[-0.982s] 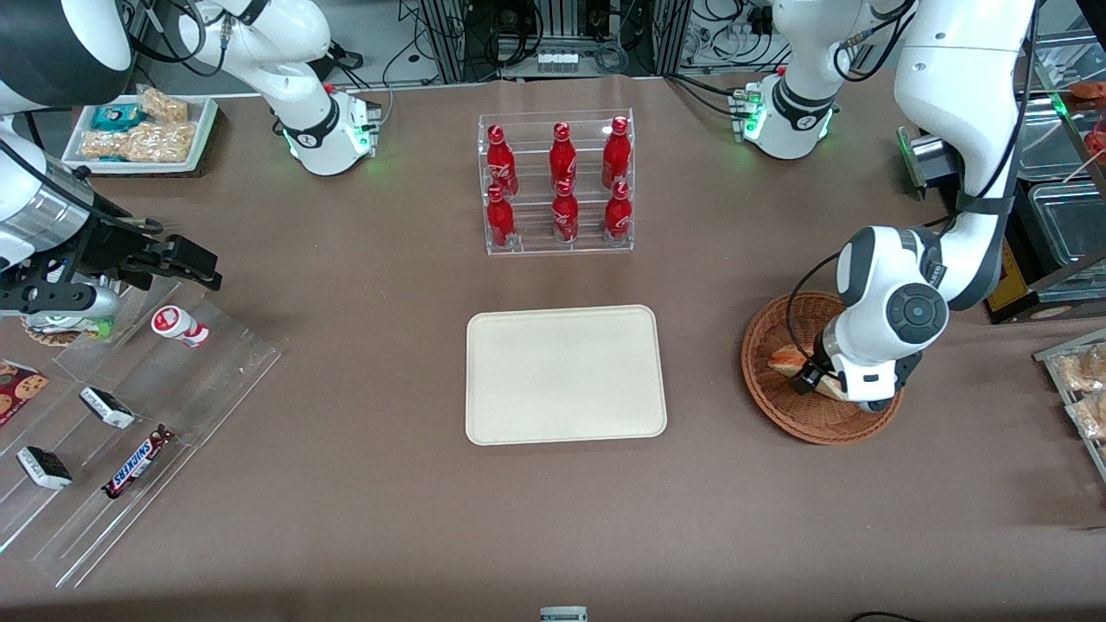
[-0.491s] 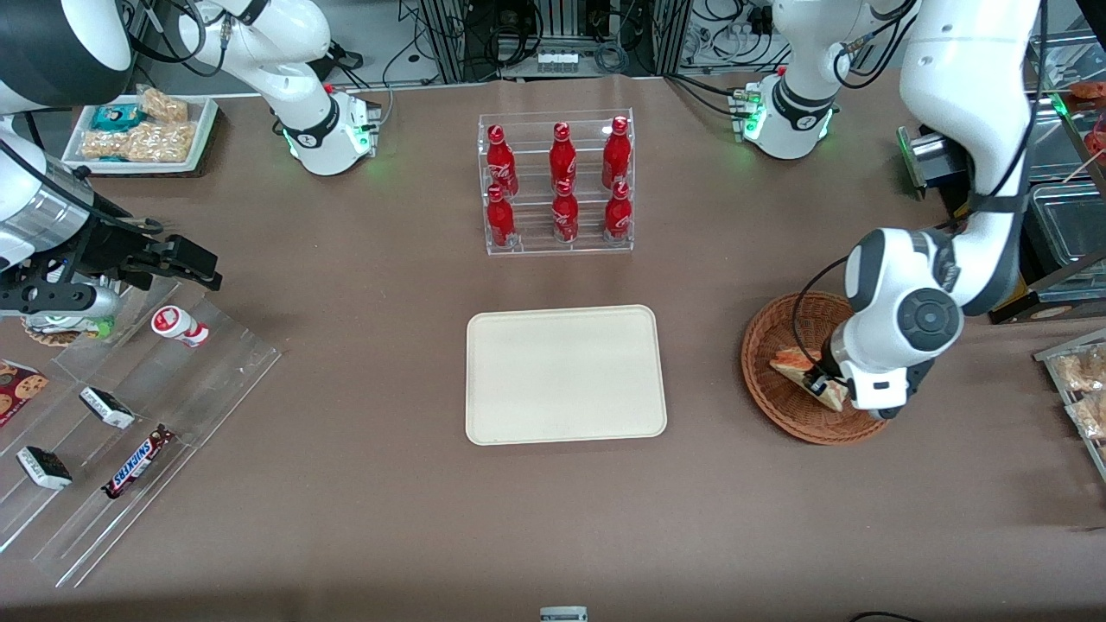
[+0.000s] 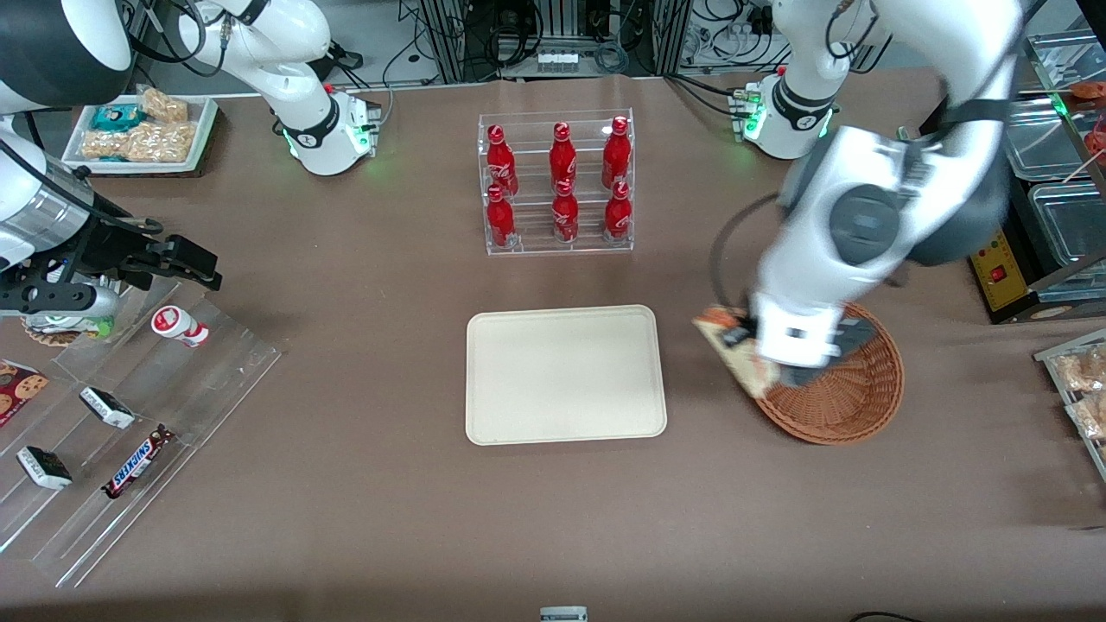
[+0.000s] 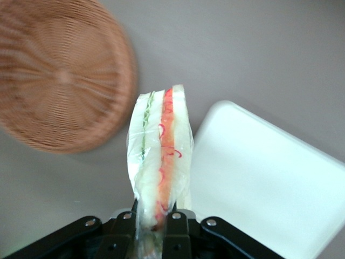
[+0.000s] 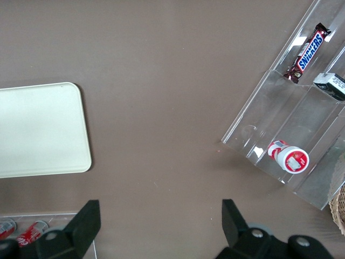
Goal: Place sandwich from basket to tray
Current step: 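Lift the sandwich and carry it with the left gripper over the cream tray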
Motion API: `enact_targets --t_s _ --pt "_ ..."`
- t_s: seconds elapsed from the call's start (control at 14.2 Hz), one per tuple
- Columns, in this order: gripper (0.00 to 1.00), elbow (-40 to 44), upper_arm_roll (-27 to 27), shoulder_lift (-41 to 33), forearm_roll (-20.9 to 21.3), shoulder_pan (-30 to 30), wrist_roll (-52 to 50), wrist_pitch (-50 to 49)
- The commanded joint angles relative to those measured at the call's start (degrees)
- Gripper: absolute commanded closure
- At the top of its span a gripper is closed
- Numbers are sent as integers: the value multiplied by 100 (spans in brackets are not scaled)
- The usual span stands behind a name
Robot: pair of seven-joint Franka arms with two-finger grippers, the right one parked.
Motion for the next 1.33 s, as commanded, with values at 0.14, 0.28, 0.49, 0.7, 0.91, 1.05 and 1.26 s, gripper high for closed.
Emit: enact_targets --t_s 0.14,0.28,0.49,0.7,0.91,1.05,1.26 --pt "96 303 -15 1157 1079 -1131 17 1170" --pt "96 294 -15 1561 1221 -1281 26 1784" --pt "91 320 -15 1967 1827 -1492 18 2305" --pt "86 303 -14 2152 1907 -1606 105 2649" --pt "0 268 -6 2170 2055 -1686 141 2640" --pt "0 259 21 2065 2092 -1669 114 2544" --pt "0 233 21 1268 1987 -1170 -218 1765"
